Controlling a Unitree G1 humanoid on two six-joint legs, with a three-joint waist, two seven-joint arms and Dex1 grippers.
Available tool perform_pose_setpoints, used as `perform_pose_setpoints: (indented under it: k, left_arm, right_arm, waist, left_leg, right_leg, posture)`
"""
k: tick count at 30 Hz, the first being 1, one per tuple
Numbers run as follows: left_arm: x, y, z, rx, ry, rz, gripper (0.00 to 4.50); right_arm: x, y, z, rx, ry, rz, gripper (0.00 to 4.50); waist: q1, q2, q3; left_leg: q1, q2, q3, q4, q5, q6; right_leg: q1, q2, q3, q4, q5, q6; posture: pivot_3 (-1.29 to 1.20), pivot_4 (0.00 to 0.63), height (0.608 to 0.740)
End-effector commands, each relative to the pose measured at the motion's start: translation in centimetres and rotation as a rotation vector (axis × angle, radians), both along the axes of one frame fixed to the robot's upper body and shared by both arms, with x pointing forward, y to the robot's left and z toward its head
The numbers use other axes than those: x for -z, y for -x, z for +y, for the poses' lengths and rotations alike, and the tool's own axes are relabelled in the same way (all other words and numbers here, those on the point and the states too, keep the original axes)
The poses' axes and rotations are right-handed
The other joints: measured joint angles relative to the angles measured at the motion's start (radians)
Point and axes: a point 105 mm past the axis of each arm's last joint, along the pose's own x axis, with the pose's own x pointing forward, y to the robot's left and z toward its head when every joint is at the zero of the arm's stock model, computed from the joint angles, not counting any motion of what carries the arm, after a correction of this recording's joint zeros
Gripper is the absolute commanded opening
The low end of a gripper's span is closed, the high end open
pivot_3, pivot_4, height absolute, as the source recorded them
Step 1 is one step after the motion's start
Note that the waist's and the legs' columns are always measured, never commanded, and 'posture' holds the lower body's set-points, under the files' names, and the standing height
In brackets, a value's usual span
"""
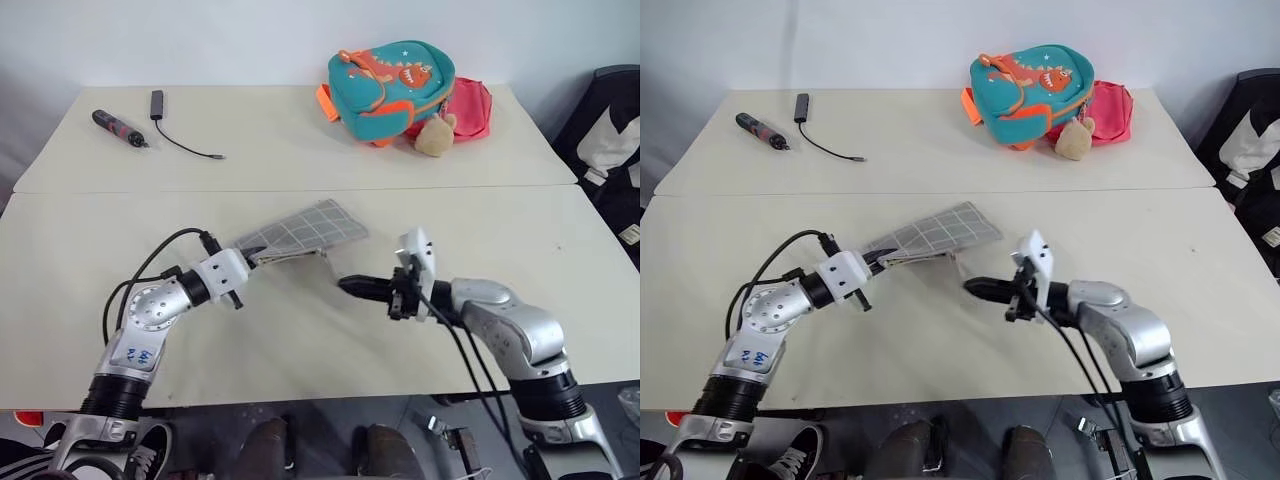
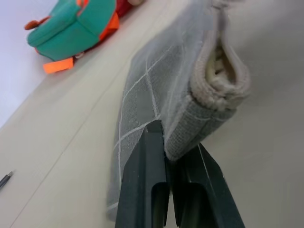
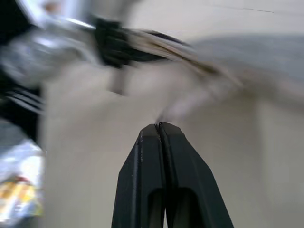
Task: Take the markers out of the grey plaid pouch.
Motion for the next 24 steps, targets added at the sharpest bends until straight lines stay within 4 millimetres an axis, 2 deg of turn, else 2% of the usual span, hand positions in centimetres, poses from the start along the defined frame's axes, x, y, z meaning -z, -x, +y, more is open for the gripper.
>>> perform_pose_setpoints:
  k: [1,4,6,8,11,13,18,22,23,24]
  left_arm:
    - [-0.7,0.4,-1.4,0.027,0.008,-0.034,0.0]
    - [-0.5,0.6,-2.0,0.034,0.0,-0.031,0.0]
    - [-0.4,0.9,-2.5,0.056,0.007,-0.024,0.0]
    - [-0.4,1.3,-2.7,0.072,-0.003,-0.023,0.0]
    - [-0.3,1.6,-2.2,0.067,-0.011,-0.019,0.0]
    - [-0.3,1.9,-1.4,0.067,-0.024,-0.014,0.0]
    - [-0.4,2.4,1.4,0.065,-0.07,-0.001,0.0]
    - [-0.3,2.6,2.2,0.074,-0.088,0.003,0.0]
    - [-0.2,2.7,2.3,0.076,-0.09,0.004,0.0]
    - [-0.1,2.7,2.2,0.081,-0.093,0.002,0.0]
  right_arm:
    - [-1.5,1.5,2.6,-0.053,-0.066,-0.016,0.02]
    - [-1.6,1.5,4.0,-0.049,-0.088,-0.017,0.02]
    - [-1.3,0.4,4.3,0.009,-0.072,-0.038,0.02]
    - [-1.1,-0.5,4.2,0.053,-0.056,-0.048,0.02]
    - [-0.8,-0.6,3.3,0.053,-0.034,-0.057,0.02]
    - [-0.6,-1.1,1.7,0.075,0.0,-0.067,0.02]
    - [-0.5,-4.0,-4.9,0.225,0.098,-0.1,0.02]
    - [-0.6,-9.4,-13.6,0.586,0.237,-0.17,0.02]
    - [-0.6,-9.7,-14.4,0.61,0.265,-0.188,0.02]
    - [-0.4,-9.7,-14.2,0.594,0.272,-0.193,0.02]
  waist:
    - [0.0,0.0,0.0]
    - [0.001,0.0,0.0]
    - [0.0,0.0,0.0]
    - [0.001,0.0,0.0]
    - [0.001,0.0,0.0]
    - [0.0,0.0,0.0]
    - [0.001,0.0,0.0]
    - [-0.001,0.001,0.0]
    - [-0.003,0.001,0.001]
    - [-0.003,0.001,0.001]
  left_leg:
    - [0.0,0.0,0.0,0.0,0.0,0.0]
    - [0.0,0.0,0.0,0.0,0.0,0.0]
    - [-0.001,-0.001,0.0,0.0,0.0,0.0]
    - [-0.001,-0.001,0.0,0.0,0.0,0.0]
    - [-0.001,-0.001,0.0,0.0,0.0,0.0]
    - [-0.001,-0.001,0.0,0.0,0.0,0.0]
    - [-0.001,-0.001,0.0,0.0,0.0,0.0]
    - [0.0,-0.001,0.001,0.0,0.0,0.0]
    - [0.0,-0.001,0.001,0.0,0.0,0.0]
    - [0.0,0.0,0.002,0.0,0.0,0.0]
  right_leg:
    - [0.0,0.0,0.0,0.0,0.0,0.0]
    - [0.0,0.0,0.0,0.0,0.0,0.0]
    - [0.0,0.001,0.0,0.0,0.0,0.0]
    - [-0.001,0.001,0.0,0.0,0.0,0.0]
    - [-0.001,0.001,0.0,0.0,0.0,0.0]
    - [-0.001,0.001,0.0,0.0,0.0,0.0]
    - [-0.001,0.001,0.0,-0.001,0.0,0.0]
    - [0.0,0.0,0.0,-0.003,0.0,0.0]
    - [0.0,0.0,0.0,-0.003,0.0,0.0]
    - [-0.001,0.001,0.0,-0.001,0.0,0.0]
  posture:
    - [0.0,0.15,0.74]
    - [0.0,0.15,0.74]
    - [0.0,0.15,0.74]
    - [0.0,0.15,0.74]
    - [0.0,0.15,0.74]
    - [0.0,0.15,0.74]
    - [0.0,0.15,0.74]
    - [0.0,0.15,0.74]
    - [0.0,0.15,0.74]
    - [0.0,0.15,0.74]
